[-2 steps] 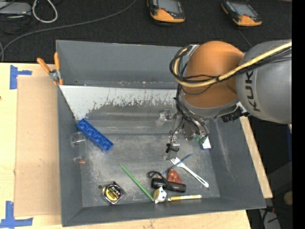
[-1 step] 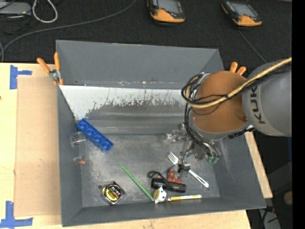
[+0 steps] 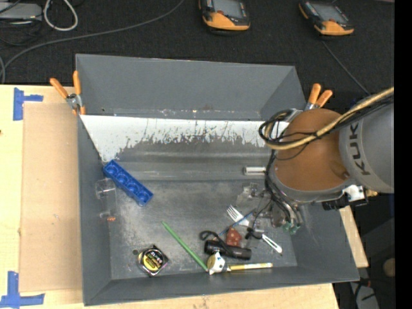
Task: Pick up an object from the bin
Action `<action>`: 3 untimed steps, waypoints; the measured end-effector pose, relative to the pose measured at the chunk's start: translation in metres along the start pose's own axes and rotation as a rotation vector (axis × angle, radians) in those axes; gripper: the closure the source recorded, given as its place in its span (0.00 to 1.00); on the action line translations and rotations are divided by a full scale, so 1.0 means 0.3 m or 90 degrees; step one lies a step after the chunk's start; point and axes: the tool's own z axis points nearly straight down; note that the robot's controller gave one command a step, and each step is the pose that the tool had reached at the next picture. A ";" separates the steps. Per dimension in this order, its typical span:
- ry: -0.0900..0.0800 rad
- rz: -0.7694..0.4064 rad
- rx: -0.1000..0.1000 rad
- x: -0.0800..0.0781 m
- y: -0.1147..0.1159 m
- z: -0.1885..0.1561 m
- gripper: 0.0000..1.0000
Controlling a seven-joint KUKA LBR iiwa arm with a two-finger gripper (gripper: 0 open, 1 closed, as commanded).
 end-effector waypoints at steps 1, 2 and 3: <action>0.002 -0.111 0.001 0.016 0.012 0.037 0.00; 0.002 -0.084 0.001 0.000 -0.005 0.142 0.00; 0.003 0.029 0.000 -0.003 -0.003 0.256 1.00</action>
Offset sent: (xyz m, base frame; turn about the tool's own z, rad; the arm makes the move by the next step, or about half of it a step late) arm 0.0045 -0.0057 -0.0792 0.3691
